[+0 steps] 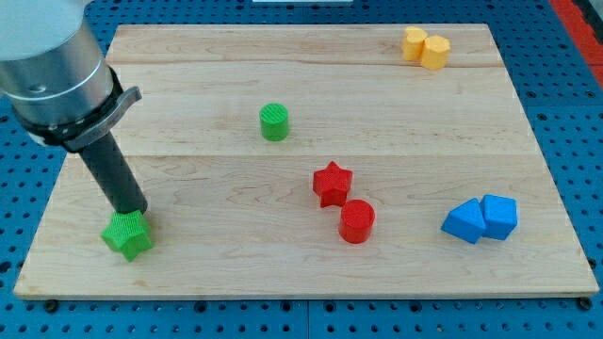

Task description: Move the green star to the left of the green circle

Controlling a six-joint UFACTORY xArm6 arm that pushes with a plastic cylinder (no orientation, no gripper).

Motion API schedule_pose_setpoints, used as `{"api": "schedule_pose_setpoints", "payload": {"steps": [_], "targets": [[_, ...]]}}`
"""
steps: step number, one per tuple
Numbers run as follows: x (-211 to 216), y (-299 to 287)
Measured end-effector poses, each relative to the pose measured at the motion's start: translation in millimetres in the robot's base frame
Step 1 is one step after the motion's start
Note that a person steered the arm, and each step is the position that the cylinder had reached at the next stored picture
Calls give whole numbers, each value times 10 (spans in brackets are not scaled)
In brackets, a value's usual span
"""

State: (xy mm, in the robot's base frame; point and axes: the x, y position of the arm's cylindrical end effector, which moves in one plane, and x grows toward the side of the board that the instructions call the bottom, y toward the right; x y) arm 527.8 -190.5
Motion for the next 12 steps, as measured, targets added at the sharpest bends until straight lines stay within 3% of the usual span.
{"api": "schedule_pose_setpoints", "payload": {"steps": [1, 4, 6, 7, 9, 11, 12], "targets": [[-187, 183], [-1560, 406], [-1830, 1689], [-1523, 1792], [-937, 1225], [-1044, 885], [-422, 910]]}}
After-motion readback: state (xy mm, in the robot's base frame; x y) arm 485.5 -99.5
